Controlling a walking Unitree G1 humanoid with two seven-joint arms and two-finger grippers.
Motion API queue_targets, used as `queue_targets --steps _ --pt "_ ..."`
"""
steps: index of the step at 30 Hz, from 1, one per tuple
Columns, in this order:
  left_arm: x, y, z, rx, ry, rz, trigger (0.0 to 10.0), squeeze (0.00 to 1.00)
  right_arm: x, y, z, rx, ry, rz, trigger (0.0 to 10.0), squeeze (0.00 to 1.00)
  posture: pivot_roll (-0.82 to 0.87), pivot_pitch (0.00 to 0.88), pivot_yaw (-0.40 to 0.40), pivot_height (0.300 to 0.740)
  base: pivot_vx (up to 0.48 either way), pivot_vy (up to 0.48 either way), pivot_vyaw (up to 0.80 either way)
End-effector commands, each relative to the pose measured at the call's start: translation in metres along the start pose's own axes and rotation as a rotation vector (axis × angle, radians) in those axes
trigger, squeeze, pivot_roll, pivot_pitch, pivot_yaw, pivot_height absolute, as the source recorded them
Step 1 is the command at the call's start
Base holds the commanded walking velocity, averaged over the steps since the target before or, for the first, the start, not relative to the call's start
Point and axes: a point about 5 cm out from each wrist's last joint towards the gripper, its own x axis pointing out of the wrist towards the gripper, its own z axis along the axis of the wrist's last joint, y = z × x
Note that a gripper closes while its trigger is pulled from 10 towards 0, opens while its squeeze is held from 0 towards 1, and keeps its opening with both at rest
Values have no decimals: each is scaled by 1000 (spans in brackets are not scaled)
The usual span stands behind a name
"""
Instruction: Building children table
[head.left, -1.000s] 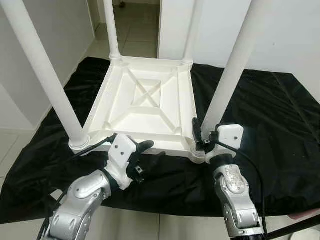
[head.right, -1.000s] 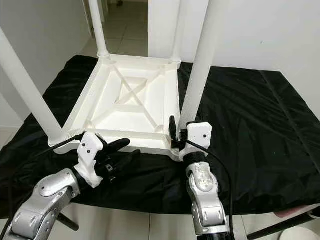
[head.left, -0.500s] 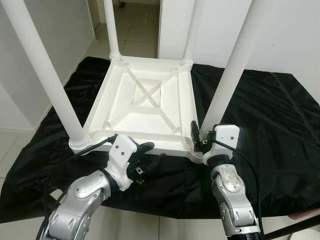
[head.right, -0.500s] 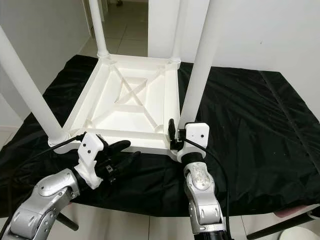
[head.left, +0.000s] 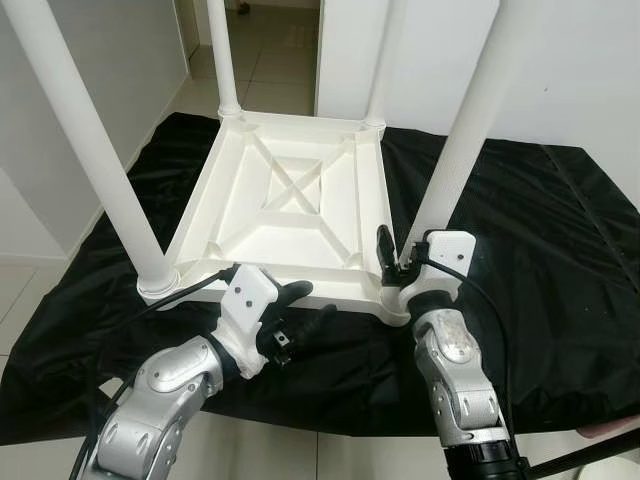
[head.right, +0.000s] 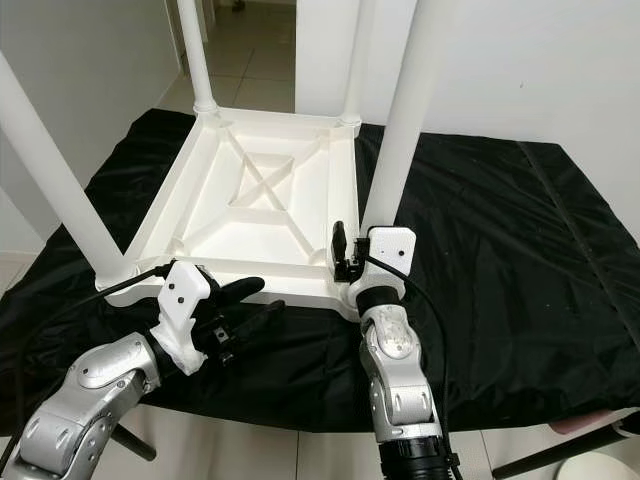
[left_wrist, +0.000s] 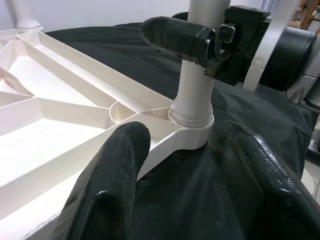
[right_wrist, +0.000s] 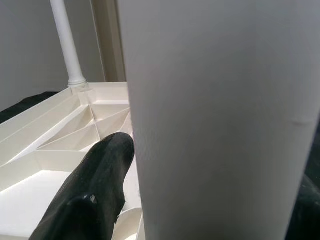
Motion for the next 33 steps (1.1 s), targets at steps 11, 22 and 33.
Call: queue_targets --steps 11,22,33 --pt "4 1 5 25 10 34 10000 0 2 -4 -12 133 78 -46 10000 0 -11 44 -33 740 0 0 0" --pt "21 0 11 33 -11 25 10000 0 13 -10 -16 299 98 -63 10000 0 -19 51 -30 740 0 0 0" --pt "34 -3 26 38 -70 24 10000 0 14 -5 -26 652 151 18 10000 0 -20 57 -33 740 0 0 0"
